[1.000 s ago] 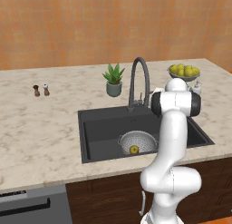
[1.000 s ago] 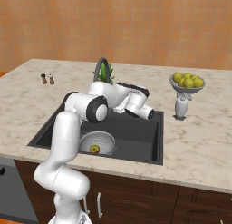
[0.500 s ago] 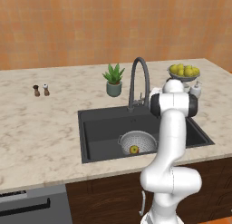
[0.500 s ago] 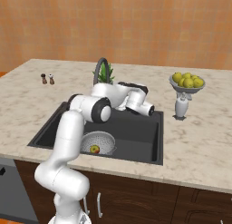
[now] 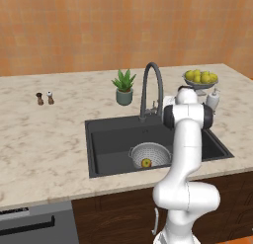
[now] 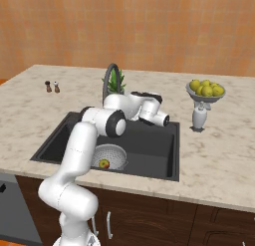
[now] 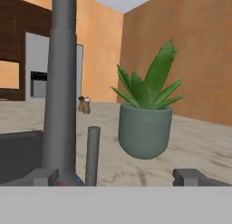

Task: Put the colander in the sink, put the apple in the colander, and turn on the sink faucet and pour water over the colander.

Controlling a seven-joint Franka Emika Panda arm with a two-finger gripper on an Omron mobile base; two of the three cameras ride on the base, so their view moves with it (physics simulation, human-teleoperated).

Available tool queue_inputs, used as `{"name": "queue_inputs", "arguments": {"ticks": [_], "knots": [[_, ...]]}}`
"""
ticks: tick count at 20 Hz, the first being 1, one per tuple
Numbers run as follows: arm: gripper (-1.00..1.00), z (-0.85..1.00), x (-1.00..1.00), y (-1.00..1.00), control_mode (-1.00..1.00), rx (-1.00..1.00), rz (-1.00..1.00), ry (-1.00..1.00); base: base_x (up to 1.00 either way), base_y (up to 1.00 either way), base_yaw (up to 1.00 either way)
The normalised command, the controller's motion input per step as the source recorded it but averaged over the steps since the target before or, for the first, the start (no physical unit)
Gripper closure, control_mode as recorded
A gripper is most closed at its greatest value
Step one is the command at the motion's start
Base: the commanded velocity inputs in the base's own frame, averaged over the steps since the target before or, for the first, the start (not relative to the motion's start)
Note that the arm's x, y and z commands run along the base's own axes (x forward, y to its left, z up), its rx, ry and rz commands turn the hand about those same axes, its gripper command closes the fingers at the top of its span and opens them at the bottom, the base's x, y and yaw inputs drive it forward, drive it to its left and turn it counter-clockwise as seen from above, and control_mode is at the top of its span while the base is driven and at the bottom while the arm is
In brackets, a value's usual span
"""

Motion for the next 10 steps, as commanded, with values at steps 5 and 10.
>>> {"name": "queue_inputs", "arguments": {"ticks": [5,10], "knots": [[-1.0,-0.08,0.19,0.0,-1.0,0.0,0.0,0.0,0.0,0.0,0.0],[-1.0,0.01,0.13,0.11,-1.0,0.0,0.0,0.0,0.0,0.0,0.0]]}}
